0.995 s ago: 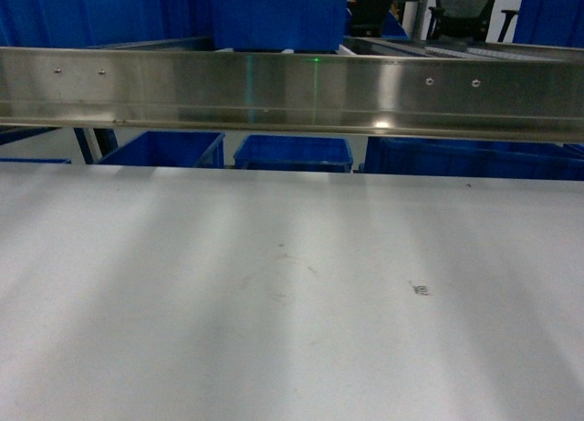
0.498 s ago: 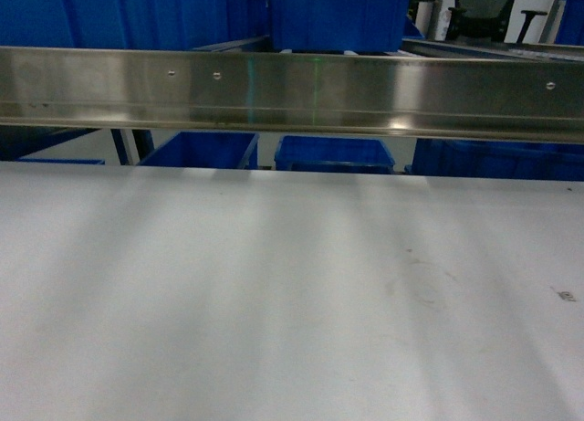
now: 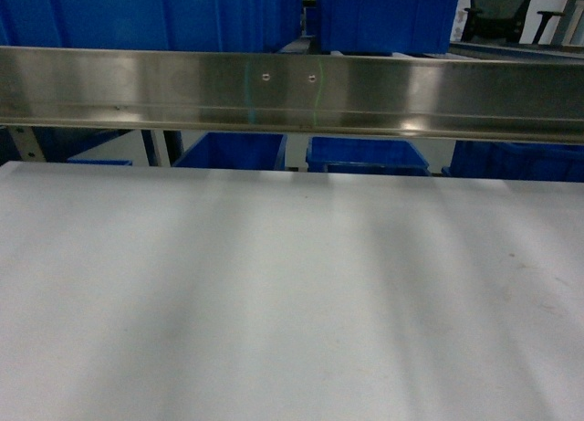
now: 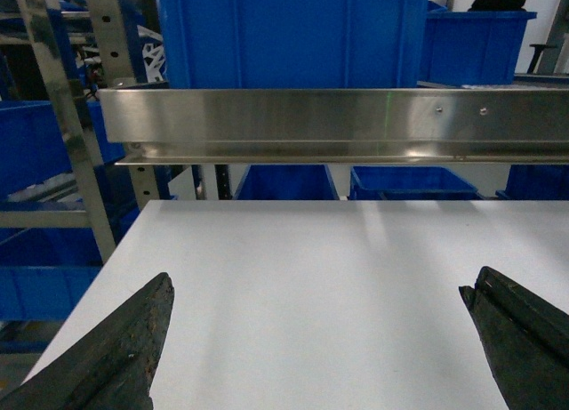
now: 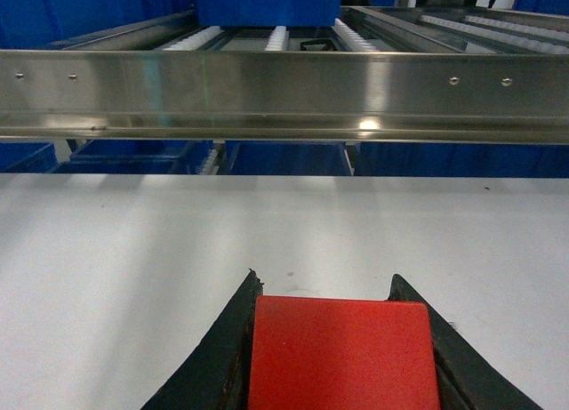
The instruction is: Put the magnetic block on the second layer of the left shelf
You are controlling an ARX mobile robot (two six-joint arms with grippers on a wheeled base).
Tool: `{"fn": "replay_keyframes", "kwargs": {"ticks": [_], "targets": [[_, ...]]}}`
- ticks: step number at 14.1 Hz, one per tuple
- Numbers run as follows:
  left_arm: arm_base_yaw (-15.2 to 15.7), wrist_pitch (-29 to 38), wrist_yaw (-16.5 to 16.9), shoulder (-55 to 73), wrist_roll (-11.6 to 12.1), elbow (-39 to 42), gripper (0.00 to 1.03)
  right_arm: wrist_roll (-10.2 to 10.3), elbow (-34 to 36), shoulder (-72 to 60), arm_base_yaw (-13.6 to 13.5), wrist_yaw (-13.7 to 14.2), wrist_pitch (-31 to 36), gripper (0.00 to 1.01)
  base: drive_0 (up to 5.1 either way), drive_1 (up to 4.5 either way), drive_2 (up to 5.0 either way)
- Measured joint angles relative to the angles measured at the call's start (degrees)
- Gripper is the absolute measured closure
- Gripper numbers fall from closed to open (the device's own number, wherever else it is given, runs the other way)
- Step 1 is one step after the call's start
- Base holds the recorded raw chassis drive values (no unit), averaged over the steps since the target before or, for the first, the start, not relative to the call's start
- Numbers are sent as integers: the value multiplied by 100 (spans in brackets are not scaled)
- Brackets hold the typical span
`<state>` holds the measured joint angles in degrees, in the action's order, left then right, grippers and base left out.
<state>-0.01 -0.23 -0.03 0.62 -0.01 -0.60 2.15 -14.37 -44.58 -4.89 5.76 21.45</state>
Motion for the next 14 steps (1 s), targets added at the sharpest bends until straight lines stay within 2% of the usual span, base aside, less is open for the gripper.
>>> {"fn": "replay_keyframes", "kwargs": {"ticks": [14], "targets": [[0, 7, 2, 0, 0, 0, 5, 0, 2, 7, 0, 2, -4, 68, -498, 248, 248]]}}
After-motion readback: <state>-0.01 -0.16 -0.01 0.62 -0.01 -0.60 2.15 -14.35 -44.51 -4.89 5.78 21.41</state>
